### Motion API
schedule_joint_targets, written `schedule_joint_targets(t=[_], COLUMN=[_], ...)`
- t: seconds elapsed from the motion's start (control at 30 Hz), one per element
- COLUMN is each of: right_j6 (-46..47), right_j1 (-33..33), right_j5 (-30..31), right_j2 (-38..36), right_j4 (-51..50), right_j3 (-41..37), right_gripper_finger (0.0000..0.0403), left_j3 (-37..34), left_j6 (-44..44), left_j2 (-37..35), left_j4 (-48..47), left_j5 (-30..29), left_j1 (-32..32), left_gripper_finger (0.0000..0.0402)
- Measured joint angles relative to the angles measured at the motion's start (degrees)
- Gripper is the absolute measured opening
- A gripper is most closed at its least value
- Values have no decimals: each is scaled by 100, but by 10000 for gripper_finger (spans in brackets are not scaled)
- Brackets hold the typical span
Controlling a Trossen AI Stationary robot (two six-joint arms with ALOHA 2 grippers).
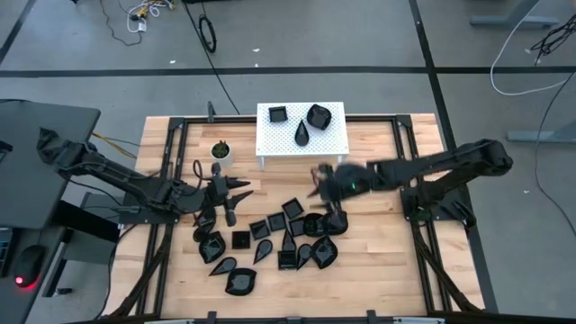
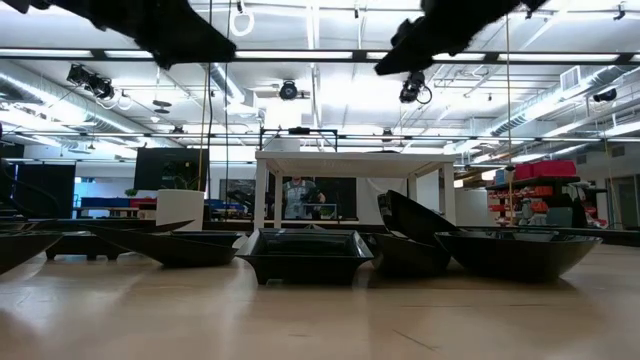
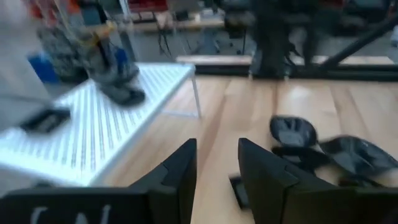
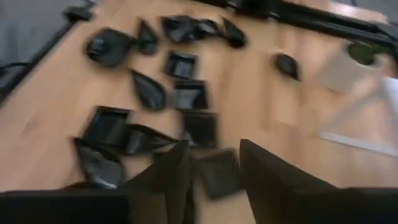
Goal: Pick & Place Mini shaped plates
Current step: Stack the black plate on top of the black plate on the shelf
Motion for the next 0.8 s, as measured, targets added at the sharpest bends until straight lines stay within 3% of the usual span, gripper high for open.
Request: schedule_joint_targets(t=[0.1,0.2,0.27,0.33,0.5,0.63,0.8], right_j6=[197,284,280,277,540,577,612], right_j1=[423,666,715,709,652,661,661], right_j5=[179,513,755,963,1442,1441,1419], right_j2=[-2,-2,-2,-2,-4,-4,-4], right_j4=[811,1792,2404,2896,4150,4889,5009], right_j3=[-487,-941,-1222,-1468,-1971,-2259,-2322], right_gripper_finger=[122,104,94,84,65,54,48], left_j3=[8,306,670,1128,2030,2058,2063], left_j6=[868,1248,999,462,-2037,-3098,-3082], left_j2=[794,1572,1904,2103,2298,2394,2539], left_j4=[1316,1554,1051,-39,-3008,-3698,-4119], left_j5=[-87,-197,-221,96,1943,2503,2702], left_j1=[-165,-328,-482,-646,-847,-946,-1279], left_gripper_finger=[109,91,78,66,44,45,88])
